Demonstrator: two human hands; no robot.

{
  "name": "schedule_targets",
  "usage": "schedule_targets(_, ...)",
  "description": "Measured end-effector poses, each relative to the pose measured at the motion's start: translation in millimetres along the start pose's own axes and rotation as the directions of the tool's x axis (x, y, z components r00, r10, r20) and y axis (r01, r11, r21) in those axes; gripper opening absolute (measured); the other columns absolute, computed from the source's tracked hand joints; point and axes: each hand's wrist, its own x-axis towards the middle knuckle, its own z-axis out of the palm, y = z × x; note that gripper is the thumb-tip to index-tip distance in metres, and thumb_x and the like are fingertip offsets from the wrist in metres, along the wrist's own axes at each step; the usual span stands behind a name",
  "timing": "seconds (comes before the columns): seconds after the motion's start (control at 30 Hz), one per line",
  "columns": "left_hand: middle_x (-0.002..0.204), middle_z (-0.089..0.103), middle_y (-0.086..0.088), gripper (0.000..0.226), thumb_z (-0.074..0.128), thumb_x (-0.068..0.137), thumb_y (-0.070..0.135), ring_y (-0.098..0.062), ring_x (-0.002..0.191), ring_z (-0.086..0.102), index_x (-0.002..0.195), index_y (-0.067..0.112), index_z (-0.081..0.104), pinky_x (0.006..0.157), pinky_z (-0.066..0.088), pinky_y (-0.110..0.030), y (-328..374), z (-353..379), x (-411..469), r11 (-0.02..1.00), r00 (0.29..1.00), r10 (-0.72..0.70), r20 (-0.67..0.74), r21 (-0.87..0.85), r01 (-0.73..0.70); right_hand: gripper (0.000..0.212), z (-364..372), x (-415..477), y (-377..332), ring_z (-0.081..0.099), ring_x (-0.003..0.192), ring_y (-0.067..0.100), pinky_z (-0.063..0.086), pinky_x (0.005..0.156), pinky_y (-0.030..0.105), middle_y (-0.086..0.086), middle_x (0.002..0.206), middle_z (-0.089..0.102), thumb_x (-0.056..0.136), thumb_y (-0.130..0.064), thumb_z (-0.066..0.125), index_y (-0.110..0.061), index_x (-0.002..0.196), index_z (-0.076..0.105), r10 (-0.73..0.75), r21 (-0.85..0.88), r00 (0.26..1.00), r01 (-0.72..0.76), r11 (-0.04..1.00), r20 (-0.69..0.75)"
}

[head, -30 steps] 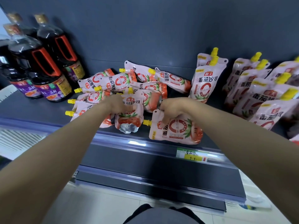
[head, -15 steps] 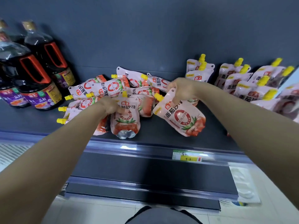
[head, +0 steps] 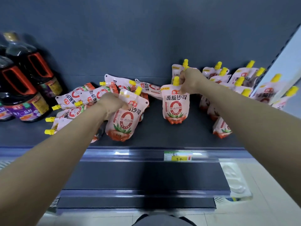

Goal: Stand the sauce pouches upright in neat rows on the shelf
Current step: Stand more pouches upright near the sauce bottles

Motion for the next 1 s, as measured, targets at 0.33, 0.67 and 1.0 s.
schedule_targets(0.33, 0.074, 0.07, 0.003, 0.034, 0.074, 0.066, -0.008, -0.007, 0.061, 0.067, 0.091, 0.014, 0.07, 0.054, 0.054, -0.016, 31, 46, -26, 0.938, 0.964, 0.263, 0.044, -0.245, -0.245, 0.019, -1, -9, 22, 0.06, 0.102, 0.033, 0.041, 0.073, 0.029, 0.015, 0.099, 0.065, 0.085, -0.004, 0.057, -0.004, 0.101, 0.068, 0.036, 0.029, 0.997, -0.034, 0.999, -0.074)
schedule_targets(0.67, 0.084, 0.072, 0.001, 0.023, 0.077, 0.069, 0.002, -0.014, 0.08, 0.068, 0.087, 0.016, 0.073, 0.072, 0.056, -0.029, 40, 107, -35, 0.916, 0.928, 0.37, 0.052, -0.189, -0.355, 0.025, -14, -17, 40, 0.063, 0.105, 0.033, 0.051, 0.093, 0.042, 0.02, 0.111, 0.068, 0.089, -0.013, 0.06, 0.004, 0.106, 0.068, 0.055, 0.081, 0.997, -0.051, 0.995, -0.056)
schedule_targets(1.0, 0.089, 0.072, 0.0, 0.023, 0.075, 0.072, 0.001, -0.005, 0.076, 0.065, 0.093, 0.01, 0.073, 0.059, 0.05, -0.01, 52, 138, -48, 0.911, 0.921, 0.385, 0.057, -0.183, -0.369, 0.023, -26, -21, 52, 0.063, 0.105, 0.03, 0.052, 0.093, 0.041, 0.014, 0.109, 0.071, 0.087, -0.005, 0.056, -0.004, 0.102, 0.073, -0.038, 0.015, 0.999, 0.038, 0.999, -0.036)
